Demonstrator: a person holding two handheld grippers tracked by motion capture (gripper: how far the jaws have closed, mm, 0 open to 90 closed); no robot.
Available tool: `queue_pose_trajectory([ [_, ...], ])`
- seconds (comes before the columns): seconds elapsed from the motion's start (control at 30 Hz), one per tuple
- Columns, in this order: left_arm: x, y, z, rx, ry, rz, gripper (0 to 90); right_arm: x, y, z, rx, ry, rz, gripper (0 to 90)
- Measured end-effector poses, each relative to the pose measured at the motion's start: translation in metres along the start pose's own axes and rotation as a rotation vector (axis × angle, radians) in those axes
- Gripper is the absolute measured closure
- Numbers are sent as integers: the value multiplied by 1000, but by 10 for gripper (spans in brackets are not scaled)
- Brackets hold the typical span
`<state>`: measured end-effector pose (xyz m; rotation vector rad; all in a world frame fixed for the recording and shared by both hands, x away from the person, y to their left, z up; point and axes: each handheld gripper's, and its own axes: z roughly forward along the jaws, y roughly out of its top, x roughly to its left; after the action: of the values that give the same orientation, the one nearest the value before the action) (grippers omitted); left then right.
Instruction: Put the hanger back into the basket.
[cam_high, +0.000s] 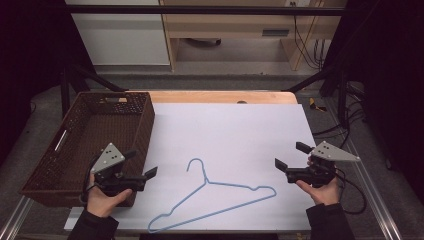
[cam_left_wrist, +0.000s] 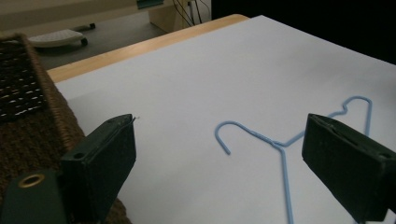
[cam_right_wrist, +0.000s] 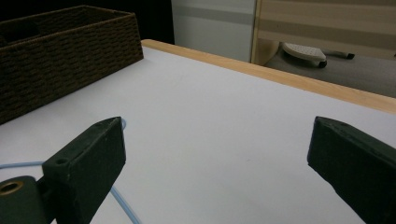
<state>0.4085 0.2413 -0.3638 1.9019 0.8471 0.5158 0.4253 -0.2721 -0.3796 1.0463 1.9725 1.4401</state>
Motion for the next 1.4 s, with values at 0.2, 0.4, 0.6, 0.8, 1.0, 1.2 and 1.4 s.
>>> queue_pose_trajectory([
  [0.2, -19, 1, 14, 54, -56, 36, 116, 4, 0, 3, 9, 8, -7, 47],
  [0.4, -35, -6, 37, 147, -96, 62, 130, 5, -1, 5, 12, 15, -13, 47],
  [0.6, -45, -14, 55, 224, -121, 77, 149, 7, -2, 8, 21, 20, -17, 47],
  [0.8, -51, -20, 68, 292, -148, 96, 183, 8, -2, 9, 27, 25, -20, 47],
  [1.0, -57, -27, 85, 378, -172, 115, 239, 10, -3, 12, 38, 28, -20, 47],
  [1.2, -62, -33, 99, 438, -188, 130, 312, 11, -4, 14, 43, 35, -26, 46],
  [1.4, -65, -33, 107, 473, -194, 138, 391, 12, -4, 15, 45, 37, -25, 47],
])
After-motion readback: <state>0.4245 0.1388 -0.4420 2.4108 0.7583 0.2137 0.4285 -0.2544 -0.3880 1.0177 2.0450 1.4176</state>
